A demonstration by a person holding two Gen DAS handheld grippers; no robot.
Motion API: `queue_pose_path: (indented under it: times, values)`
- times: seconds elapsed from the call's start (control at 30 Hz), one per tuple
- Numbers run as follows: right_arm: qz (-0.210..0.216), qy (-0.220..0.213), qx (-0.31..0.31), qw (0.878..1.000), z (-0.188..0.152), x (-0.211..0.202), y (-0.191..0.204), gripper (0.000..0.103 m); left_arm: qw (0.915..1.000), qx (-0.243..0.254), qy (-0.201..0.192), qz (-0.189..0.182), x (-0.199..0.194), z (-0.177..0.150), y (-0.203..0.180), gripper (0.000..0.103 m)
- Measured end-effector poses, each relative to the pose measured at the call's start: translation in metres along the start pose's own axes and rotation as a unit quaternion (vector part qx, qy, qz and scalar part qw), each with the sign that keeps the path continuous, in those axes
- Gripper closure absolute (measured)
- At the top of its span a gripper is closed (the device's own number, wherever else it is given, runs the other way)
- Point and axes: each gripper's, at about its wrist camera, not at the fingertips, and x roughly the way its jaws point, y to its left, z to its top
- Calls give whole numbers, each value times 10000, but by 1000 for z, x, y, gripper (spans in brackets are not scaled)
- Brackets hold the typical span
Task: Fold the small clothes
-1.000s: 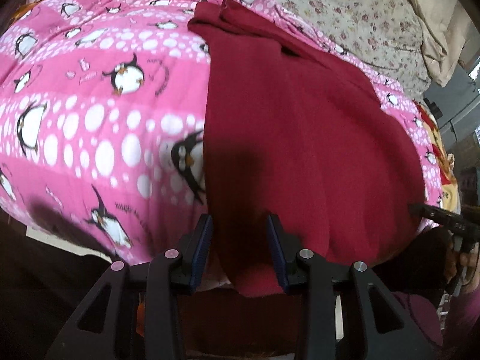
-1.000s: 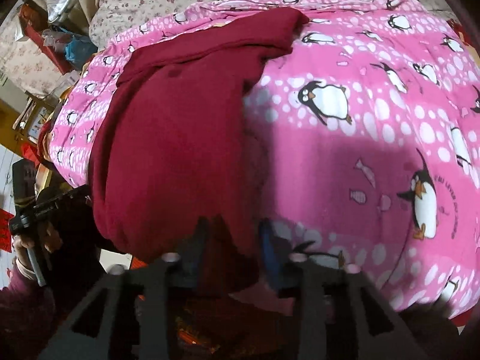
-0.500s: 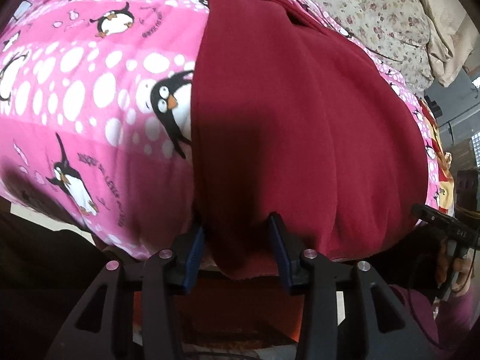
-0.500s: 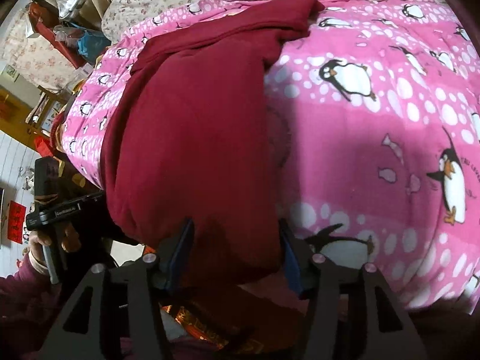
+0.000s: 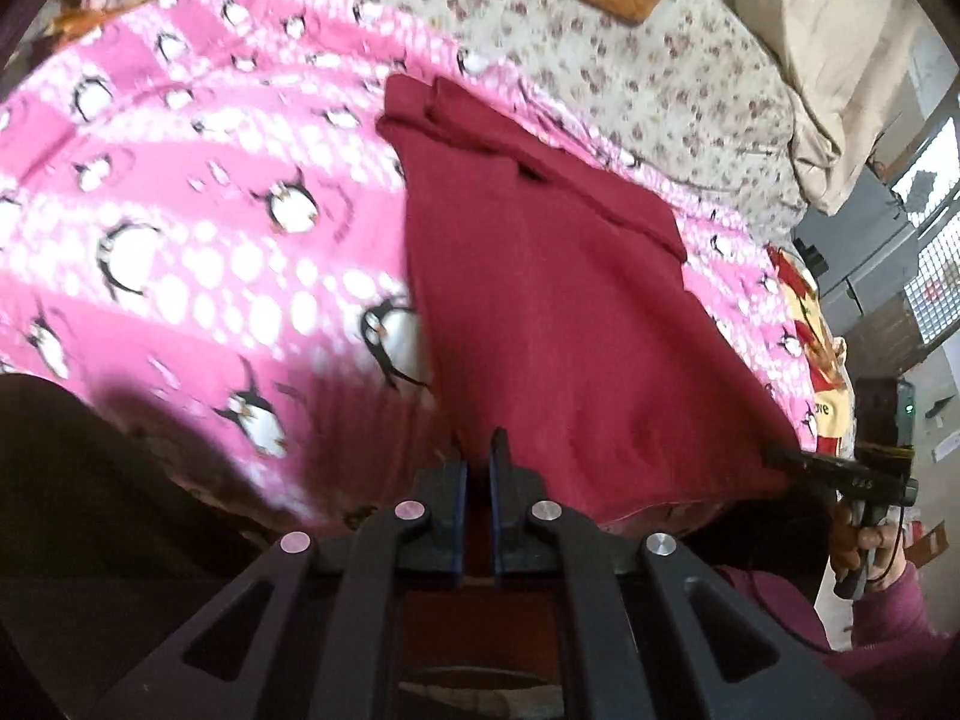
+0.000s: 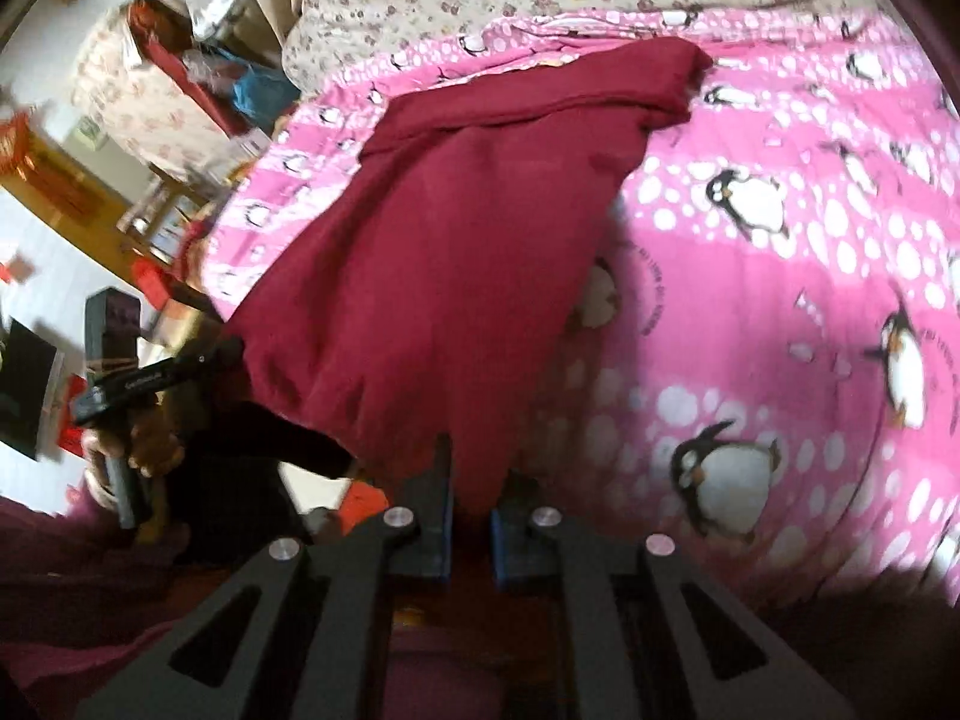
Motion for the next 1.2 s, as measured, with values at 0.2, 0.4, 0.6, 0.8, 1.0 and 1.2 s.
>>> queue_pose_path:
  times: [0.2, 0.4, 0.6, 0.8, 1.0, 1.2]
  values:
    - [144, 304, 236, 9992, -9, 20, -10, 95, 9995, -177, 219, 170, 18, -3, 11, 103]
    - [180, 144, 87, 9997, -2, 10, -1, 94, 9989, 119, 43, 444, 14, 1, 0, 103]
    - [306, -210, 141, 9992, 13, -9, -4, 94, 9953, 392, -38, 884, 17, 12, -14, 103]
    - [332, -526, 103, 9980, 32, -20, 0, 94, 9920, 651, -311, 1039, 11, 27, -25, 103]
    - [281, -669, 131, 9973, 45, -21, 2, 94, 9904, 700, -460, 1095, 10, 44, -27, 103]
    - [181, -927, 359, 9949, 65, -22, -4, 94, 9917, 560, -666, 943, 11, 76, -27, 103]
